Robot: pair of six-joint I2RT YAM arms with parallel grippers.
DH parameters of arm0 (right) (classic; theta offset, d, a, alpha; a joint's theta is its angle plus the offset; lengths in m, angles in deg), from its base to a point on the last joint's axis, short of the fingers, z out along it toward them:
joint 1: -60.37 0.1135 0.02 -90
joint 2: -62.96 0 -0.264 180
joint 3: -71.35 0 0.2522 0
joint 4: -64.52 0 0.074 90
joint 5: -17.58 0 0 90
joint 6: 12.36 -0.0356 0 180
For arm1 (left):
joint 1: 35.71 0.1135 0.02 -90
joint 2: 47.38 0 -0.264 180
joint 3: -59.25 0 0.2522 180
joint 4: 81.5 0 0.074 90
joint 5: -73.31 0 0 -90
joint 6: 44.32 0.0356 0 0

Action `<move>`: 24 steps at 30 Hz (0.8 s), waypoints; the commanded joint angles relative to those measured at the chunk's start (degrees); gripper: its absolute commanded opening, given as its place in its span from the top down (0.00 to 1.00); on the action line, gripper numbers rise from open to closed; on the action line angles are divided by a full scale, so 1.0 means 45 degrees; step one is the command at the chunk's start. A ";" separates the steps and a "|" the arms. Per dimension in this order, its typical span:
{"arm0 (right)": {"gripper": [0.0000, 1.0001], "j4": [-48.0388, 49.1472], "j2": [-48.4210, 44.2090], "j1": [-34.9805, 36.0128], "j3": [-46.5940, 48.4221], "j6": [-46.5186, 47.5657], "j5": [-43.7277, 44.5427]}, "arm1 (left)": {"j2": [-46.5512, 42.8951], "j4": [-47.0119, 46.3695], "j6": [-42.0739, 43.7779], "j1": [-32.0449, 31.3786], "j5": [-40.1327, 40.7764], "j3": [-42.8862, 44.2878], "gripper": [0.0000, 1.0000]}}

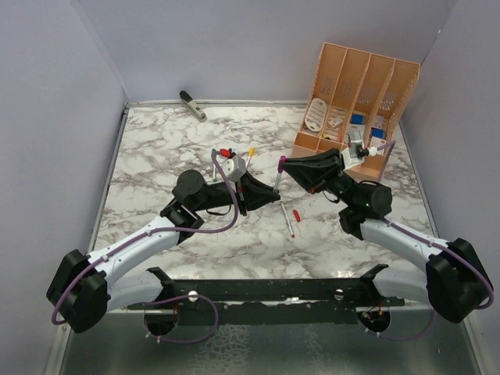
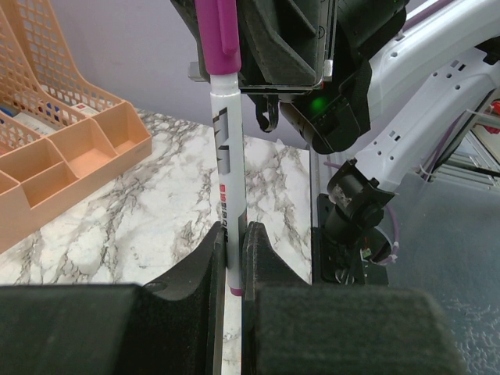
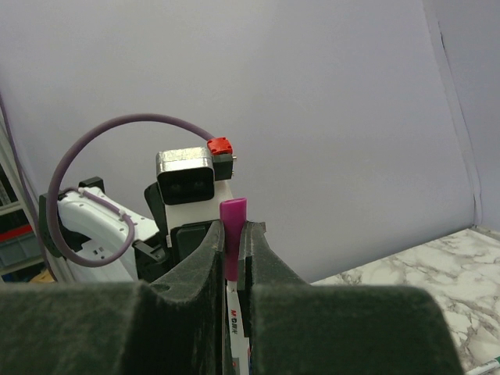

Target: Insert the pens into the pen caps

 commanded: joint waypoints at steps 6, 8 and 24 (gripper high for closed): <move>0.99 -0.1750 0.0541 0.0435 -0.0784 0.1079 0.0085 | -0.1190 -0.1072 0.0421 0.0012 0.1762 0.0394 1.00; 0.99 -0.2672 0.0398 0.0627 -0.0790 0.1651 0.0286 | -0.1429 -0.1119 0.0527 0.0017 0.2298 0.0390 1.00; 0.99 -0.7762 0.0665 0.2704 -0.0127 0.4469 0.3570 | -0.2534 -0.2018 0.1076 0.0022 0.5192 0.0059 1.00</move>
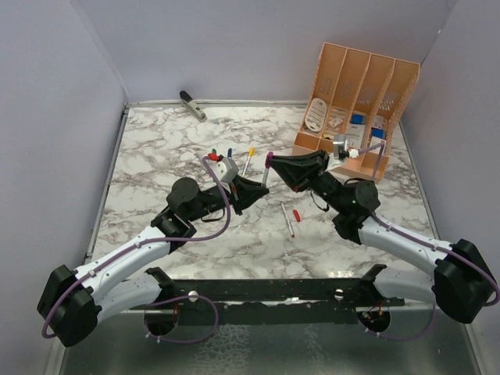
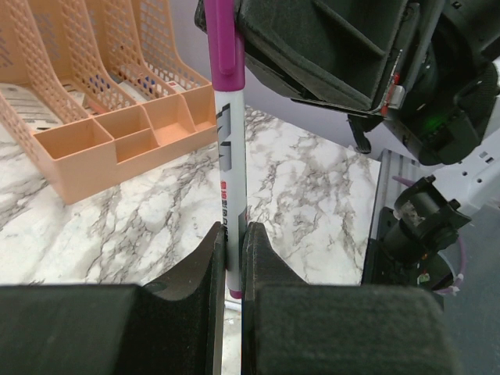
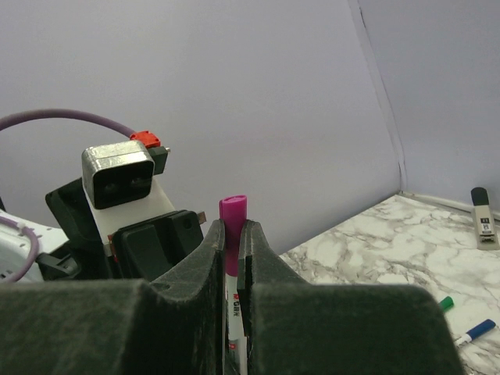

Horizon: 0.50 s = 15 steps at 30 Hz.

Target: Insert the pens into the pen caps

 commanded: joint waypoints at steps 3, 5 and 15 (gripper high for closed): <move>0.99 -0.3793 0.0933 0.0814 -0.0506 0.0986 0.0283 | -0.0796 -0.3944 0.0194 0.0041 0.1358 0.0798 1.00; 0.99 -0.3626 0.0756 0.0817 -0.0519 0.1104 0.0460 | -0.0726 -0.3899 0.0128 0.0042 0.1285 0.0711 1.00; 0.54 -0.3677 -0.1150 0.0817 0.0060 0.2076 0.2188 | 0.0092 -0.1257 0.0291 0.0056 0.0876 0.0394 1.00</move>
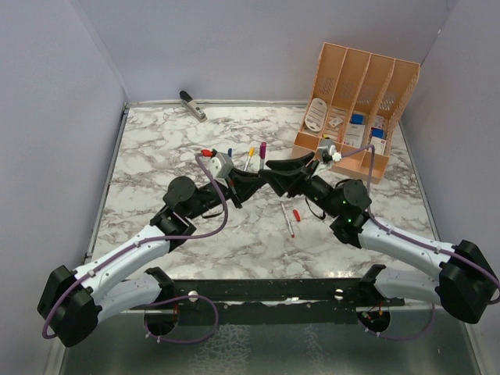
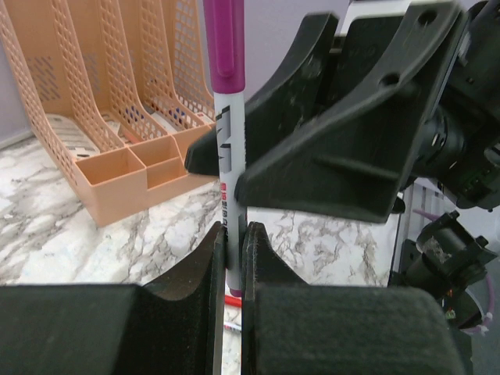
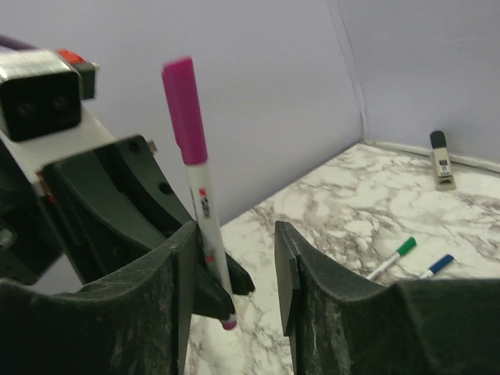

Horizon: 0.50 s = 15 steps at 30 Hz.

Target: Insert the pens into the pen caps

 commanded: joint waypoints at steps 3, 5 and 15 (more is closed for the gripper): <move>0.52 -0.1873 -0.1661 0.0093 -0.0010 0.0815 0.1215 | 0.0295 0.0229 0.0451 0.0035 0.0923 0.0129 1.00; 0.50 -0.2036 -0.2309 0.0092 -0.0140 0.0922 0.1455 | 0.0637 0.0741 0.0557 0.0072 0.1371 0.0206 1.00; 0.50 -0.7761 -0.3490 0.0092 0.1456 0.1987 0.6494 | 0.5992 0.4969 0.0154 0.1104 0.2919 0.3994 1.00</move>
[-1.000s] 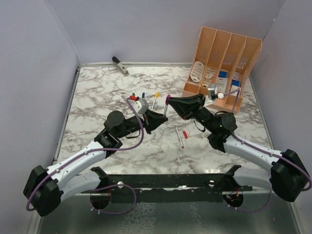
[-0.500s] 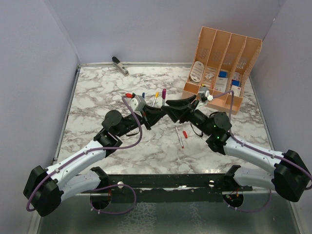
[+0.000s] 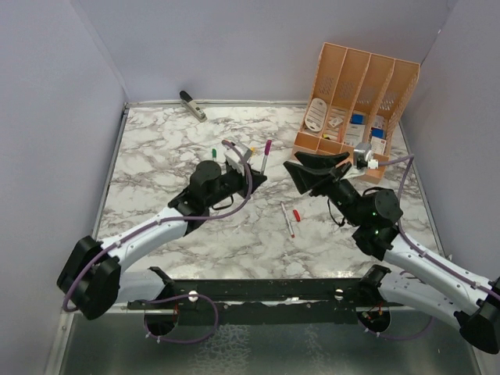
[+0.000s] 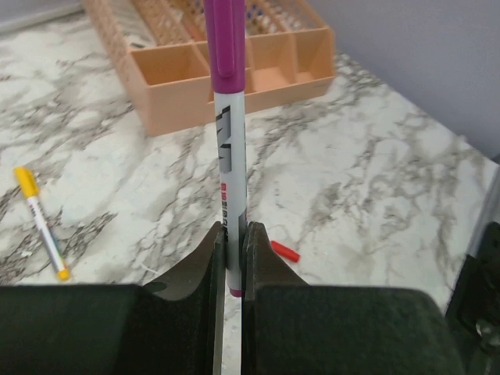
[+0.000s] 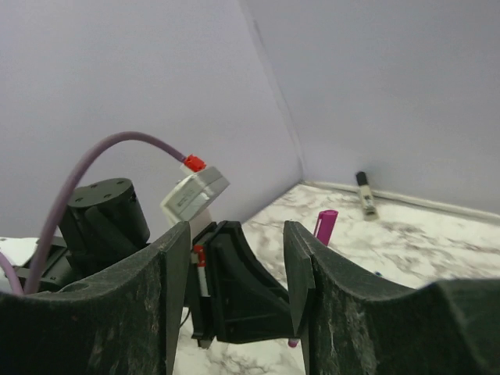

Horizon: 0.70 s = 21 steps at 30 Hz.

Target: Insert the pens into the pen caps

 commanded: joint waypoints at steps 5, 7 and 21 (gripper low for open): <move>0.50 -0.7921 0.1924 0.0030 0.2611 0.0315 0.5407 | 0.5008 0.3655 -0.0932 0.1157 0.0552 0.4159 1.00; 0.51 -0.8810 0.2485 0.0028 0.2675 -0.0022 0.5469 | 0.6295 0.4554 -0.0904 0.1317 0.0465 0.5132 1.00; 0.56 -0.9961 0.3940 0.0030 0.1773 -0.0861 0.4105 | 1.0696 0.7499 -0.0441 0.1702 0.0808 0.9407 0.88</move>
